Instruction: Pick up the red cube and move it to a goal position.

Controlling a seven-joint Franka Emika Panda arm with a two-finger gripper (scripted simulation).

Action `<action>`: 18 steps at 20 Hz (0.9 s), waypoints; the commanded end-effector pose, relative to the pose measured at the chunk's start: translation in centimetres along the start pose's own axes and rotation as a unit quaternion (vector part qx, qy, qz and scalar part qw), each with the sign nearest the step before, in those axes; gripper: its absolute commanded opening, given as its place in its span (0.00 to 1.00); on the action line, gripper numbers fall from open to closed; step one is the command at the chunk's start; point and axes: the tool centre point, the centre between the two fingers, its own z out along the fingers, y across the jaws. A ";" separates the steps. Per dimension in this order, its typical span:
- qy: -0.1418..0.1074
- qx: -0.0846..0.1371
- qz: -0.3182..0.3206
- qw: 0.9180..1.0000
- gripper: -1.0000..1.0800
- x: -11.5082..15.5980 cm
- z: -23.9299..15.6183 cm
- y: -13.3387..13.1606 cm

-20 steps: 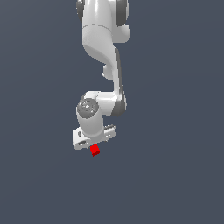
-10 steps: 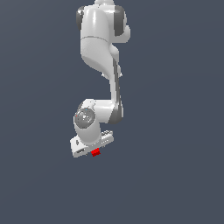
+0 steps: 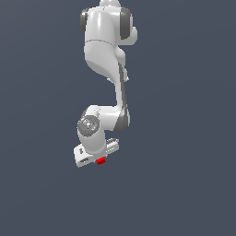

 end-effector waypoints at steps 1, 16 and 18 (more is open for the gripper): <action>0.000 0.000 0.000 1.000 0.00 0.0 0.0 0.0; 0.000 0.000 0.000 1.000 0.00 -0.7 -1.8 -1.1; 0.000 0.000 0.000 1.000 0.00 -0.9 -2.6 -1.6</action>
